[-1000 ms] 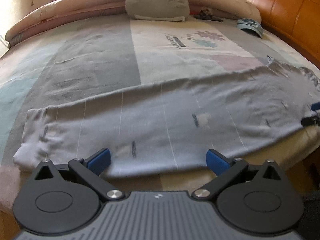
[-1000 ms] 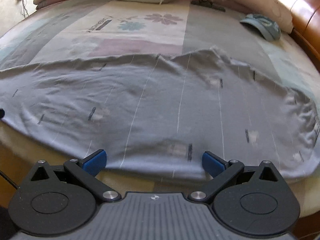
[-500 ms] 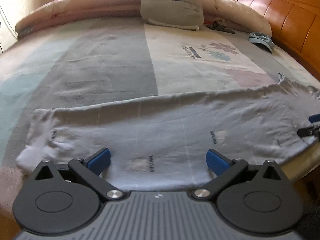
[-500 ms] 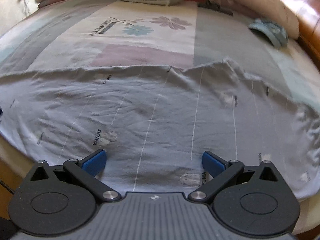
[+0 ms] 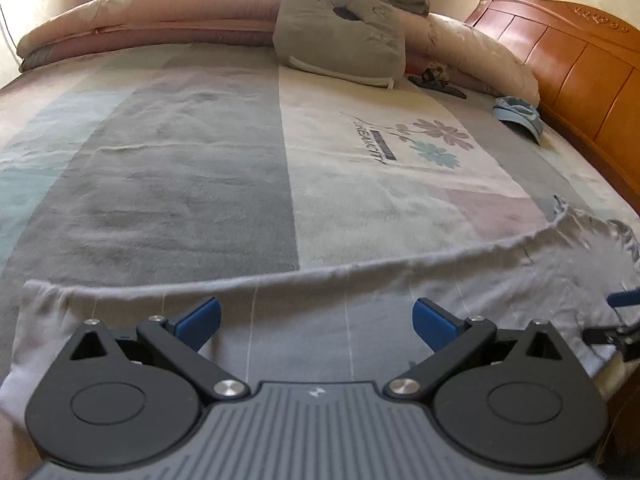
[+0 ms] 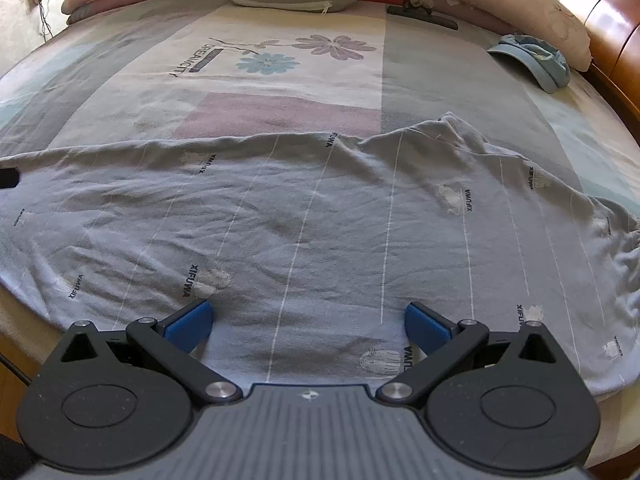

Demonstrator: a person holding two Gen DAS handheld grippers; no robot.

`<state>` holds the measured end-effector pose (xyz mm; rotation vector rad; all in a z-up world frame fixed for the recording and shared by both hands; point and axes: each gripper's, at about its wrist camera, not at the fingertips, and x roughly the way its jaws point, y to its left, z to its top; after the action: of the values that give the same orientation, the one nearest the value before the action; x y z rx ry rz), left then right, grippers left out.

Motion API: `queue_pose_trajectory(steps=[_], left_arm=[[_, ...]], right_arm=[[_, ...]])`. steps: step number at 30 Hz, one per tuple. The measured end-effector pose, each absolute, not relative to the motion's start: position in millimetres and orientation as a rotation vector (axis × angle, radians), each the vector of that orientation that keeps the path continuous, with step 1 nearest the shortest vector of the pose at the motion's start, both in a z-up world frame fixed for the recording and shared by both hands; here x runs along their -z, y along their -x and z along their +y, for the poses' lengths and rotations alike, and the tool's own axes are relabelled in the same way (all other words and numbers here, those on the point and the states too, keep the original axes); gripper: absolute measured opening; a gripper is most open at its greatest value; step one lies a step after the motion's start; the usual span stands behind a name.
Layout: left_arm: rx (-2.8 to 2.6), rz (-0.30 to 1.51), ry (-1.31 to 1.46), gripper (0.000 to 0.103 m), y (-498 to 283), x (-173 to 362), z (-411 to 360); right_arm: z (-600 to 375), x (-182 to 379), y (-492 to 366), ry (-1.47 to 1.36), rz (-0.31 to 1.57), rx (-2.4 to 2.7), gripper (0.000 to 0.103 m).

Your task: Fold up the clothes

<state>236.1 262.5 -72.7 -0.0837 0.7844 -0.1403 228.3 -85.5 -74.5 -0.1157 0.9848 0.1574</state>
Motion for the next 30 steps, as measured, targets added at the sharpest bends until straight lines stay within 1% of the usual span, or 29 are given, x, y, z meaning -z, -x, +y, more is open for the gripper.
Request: queue_pose_trajectory(steps=[3,6,11,15,17,21,25,30], left_arm=[[0.055,0.804,0.066,0.102,-247,78,270],[0.021,0.809,0.109,0.102,-249,74,282],[0.089,0.798,0.151,0.102,-236,60,280],[0.13,0.833,0.186,0.102,-219,65,276],[0.071,0.855,0.166,0.102,-213,73,277],[-0.059,0.847,0.085,0.102,-205,68,282],[-0.017,0.807,0.197,0.102,-194,60,294],[-0.138,0.822,0.312,0.102,-178,74,304]], right_arm=[[-85,74,-228,0.115,0.983,-0.157,0.103],[-86,75,-227,0.114,0.978,-0.156,0.103],[-86,75,-229,0.113,0.984,-0.153,0.103],[-85,75,-229,0.109,0.98,-0.148,0.103],[-85,75,-229,0.108,0.978,-0.146,0.103],[-85,75,-230,0.11,0.985,-0.144,0.103],[-85,74,-232,0.111,0.999,-0.143,0.103],[-85,73,-233,0.115,1.011,-0.146,0.103]])
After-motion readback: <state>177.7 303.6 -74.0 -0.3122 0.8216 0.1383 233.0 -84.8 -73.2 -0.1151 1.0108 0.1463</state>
